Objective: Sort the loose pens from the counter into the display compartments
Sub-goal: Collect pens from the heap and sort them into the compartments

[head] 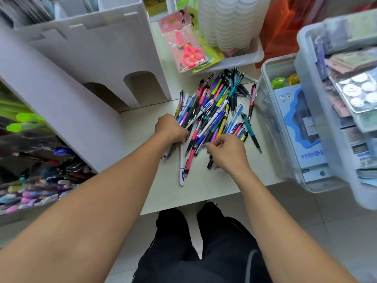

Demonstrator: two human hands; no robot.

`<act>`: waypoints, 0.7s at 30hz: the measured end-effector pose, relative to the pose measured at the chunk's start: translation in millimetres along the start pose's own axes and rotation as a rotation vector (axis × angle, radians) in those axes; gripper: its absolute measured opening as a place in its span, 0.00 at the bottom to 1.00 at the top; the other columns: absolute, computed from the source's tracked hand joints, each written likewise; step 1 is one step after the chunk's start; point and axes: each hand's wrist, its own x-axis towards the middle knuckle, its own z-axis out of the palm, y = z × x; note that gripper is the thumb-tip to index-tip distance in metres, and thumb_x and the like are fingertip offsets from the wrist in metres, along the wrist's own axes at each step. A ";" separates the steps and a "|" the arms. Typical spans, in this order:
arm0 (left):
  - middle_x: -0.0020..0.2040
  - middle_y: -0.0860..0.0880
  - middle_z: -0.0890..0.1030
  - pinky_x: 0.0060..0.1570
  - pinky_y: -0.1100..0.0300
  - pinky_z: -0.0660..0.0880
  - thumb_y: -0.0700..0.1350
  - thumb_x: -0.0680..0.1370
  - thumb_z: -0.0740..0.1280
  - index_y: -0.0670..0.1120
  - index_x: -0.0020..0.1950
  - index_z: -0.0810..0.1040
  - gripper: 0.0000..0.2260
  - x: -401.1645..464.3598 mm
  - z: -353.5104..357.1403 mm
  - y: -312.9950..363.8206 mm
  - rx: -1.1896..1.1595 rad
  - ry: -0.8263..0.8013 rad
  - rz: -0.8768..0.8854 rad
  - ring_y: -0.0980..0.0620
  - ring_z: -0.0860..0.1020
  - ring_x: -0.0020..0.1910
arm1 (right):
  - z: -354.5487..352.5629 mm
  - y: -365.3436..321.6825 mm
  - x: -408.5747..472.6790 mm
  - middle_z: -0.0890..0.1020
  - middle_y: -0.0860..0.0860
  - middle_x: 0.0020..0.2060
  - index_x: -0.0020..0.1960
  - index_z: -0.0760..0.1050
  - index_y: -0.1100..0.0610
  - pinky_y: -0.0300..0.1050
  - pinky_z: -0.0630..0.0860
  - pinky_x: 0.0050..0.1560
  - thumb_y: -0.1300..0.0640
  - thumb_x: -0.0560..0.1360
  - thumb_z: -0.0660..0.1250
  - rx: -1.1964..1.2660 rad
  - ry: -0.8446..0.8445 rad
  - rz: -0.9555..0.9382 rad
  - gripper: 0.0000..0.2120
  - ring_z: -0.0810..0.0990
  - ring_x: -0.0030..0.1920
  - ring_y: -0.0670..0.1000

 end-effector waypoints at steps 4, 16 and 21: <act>0.41 0.45 0.80 0.38 0.56 0.80 0.43 0.73 0.76 0.43 0.46 0.74 0.11 -1.9 -17.7 -6.4 -0.202 -0.133 -0.027 0.49 0.79 0.36 | 22.5 -16.6 -13.6 0.83 0.50 0.32 0.36 0.81 0.55 0.50 0.83 0.41 0.50 0.72 0.77 -0.147 -0.193 -0.082 0.12 0.82 0.33 0.50; 0.36 0.40 0.79 0.30 0.58 0.77 0.35 0.76 0.70 0.37 0.48 0.74 0.06 -50.0 -46.5 -48.9 -0.559 -0.192 -0.105 0.49 0.77 0.29 | 57.7 -22.4 -2.9 0.75 0.52 0.25 0.31 0.73 0.60 0.43 0.71 0.31 0.54 0.78 0.70 -0.348 0.006 -0.112 0.18 0.75 0.27 0.52; 0.31 0.45 0.75 0.24 0.63 0.72 0.35 0.77 0.70 0.38 0.49 0.76 0.03 -80.7 -47.5 -70.2 -0.800 -0.341 -0.088 0.53 0.73 0.25 | 22.4 -37.7 -10.9 0.80 0.53 0.30 0.36 0.77 0.57 0.44 0.77 0.36 0.47 0.81 0.66 0.101 -0.018 -0.206 0.19 0.79 0.31 0.51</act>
